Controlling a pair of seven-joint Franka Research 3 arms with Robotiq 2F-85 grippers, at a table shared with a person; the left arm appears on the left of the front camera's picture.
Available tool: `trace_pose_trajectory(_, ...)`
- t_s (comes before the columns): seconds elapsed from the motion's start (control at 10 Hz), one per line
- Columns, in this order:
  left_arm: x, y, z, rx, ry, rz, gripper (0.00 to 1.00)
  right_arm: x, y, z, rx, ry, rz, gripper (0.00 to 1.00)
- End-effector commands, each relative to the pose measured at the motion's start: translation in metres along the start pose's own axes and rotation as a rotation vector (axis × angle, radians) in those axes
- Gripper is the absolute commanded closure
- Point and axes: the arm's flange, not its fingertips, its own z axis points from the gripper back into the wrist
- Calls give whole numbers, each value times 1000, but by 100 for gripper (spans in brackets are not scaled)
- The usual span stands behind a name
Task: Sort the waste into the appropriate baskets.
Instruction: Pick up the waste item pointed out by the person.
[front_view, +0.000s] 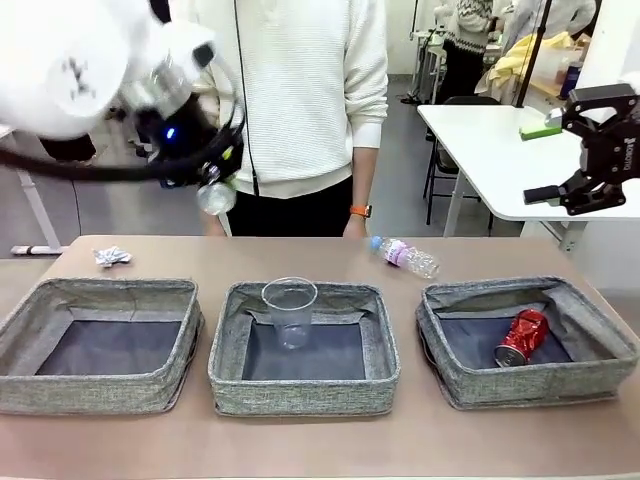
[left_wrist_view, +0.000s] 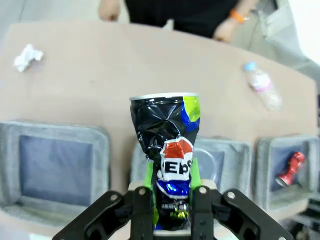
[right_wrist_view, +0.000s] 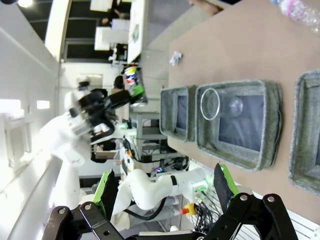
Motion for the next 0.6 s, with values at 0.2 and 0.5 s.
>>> trace_pose_trajectory(0.2,2,-158,126,163,-19,-271,71,0,5,0,10,1,-14,0)
trace_pose_trajectory(0.5,-15,-164,174,171,-98,-338,71,0,5,0,10,1,-14,0)
